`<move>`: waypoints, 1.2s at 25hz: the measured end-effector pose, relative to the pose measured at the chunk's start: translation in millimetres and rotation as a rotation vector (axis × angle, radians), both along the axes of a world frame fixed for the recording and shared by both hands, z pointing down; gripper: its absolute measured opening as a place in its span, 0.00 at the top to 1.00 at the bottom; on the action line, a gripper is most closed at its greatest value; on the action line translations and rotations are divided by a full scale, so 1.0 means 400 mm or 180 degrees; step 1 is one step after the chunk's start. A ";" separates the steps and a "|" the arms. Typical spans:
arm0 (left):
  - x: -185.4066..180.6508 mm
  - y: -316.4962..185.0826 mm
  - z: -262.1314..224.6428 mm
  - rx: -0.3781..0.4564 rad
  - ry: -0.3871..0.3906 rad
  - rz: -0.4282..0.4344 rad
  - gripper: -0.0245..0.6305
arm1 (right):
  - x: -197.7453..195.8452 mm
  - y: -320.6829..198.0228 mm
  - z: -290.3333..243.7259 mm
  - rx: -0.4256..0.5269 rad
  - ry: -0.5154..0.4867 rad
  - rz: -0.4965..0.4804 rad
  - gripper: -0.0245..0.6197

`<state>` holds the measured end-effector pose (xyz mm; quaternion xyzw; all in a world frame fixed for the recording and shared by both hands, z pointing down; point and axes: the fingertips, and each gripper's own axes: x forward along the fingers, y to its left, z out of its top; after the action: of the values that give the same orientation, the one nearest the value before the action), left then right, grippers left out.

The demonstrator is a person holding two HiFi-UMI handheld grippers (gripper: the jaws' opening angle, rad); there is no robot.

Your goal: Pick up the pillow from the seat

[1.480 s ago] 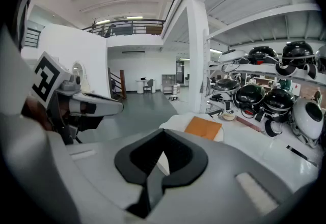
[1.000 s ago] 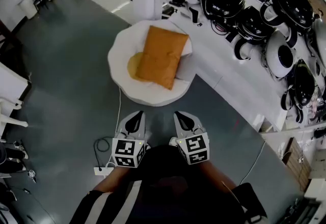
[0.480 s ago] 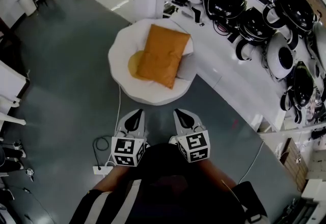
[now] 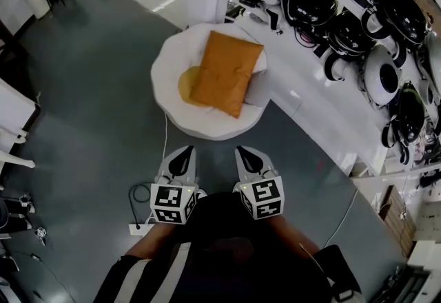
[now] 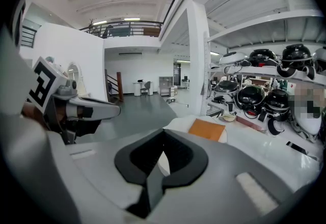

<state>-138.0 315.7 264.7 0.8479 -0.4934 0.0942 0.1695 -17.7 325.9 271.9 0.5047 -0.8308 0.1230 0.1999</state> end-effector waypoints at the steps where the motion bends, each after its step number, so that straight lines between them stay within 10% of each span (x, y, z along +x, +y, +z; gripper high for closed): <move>1: -0.006 0.003 0.001 0.0001 0.0008 -0.0002 0.96 | -0.005 0.004 0.001 -0.0002 0.0007 0.0003 0.96; 30: -0.014 -0.292 0.064 -0.0205 -0.0081 -0.0209 0.96 | -0.010 -0.318 0.075 -0.0213 -0.0067 -0.0164 0.96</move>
<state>-143.5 198.9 290.4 0.8241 -0.5198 0.1151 0.1934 -21.8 198.5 301.9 0.4748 -0.8410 0.1508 0.2111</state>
